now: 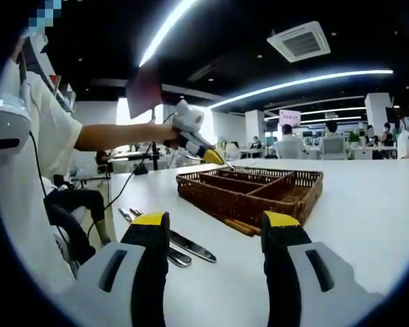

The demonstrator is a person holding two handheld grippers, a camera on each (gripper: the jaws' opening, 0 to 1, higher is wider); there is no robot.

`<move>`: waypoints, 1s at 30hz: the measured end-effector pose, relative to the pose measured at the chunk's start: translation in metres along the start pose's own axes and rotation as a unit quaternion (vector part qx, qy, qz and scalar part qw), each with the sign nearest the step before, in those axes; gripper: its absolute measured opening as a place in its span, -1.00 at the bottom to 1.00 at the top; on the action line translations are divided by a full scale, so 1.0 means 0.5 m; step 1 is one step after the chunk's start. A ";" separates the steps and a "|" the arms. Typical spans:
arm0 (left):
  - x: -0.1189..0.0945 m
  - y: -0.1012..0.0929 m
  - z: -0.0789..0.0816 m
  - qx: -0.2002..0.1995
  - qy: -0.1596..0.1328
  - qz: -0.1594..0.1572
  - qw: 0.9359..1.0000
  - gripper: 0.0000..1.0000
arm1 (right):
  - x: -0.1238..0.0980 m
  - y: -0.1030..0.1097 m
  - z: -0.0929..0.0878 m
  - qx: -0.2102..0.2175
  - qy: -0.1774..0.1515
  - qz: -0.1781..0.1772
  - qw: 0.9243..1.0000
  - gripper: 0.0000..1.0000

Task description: Arrange the knives, forks, and spoons in their matching storage slots by inserting each utensil handle-first until every utensil is classified and aligned in the correct compartment

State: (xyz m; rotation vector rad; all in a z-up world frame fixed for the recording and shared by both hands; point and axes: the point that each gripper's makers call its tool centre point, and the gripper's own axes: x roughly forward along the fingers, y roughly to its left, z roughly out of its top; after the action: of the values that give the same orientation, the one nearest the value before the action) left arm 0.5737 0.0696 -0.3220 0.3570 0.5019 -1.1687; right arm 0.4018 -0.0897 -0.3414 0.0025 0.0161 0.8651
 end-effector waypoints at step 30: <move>0.076 0.069 -0.025 0.022 0.053 -0.048 0.997 -0.95 | 0.005 -0.031 -0.006 -0.001 0.012 -0.018 1.000 0.11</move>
State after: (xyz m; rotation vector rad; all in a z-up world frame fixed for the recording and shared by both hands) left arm 0.6152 0.0586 -0.3532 0.4385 0.5923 -1.2597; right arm 0.4151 -0.0977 -0.3444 -0.0112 0.0381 0.8286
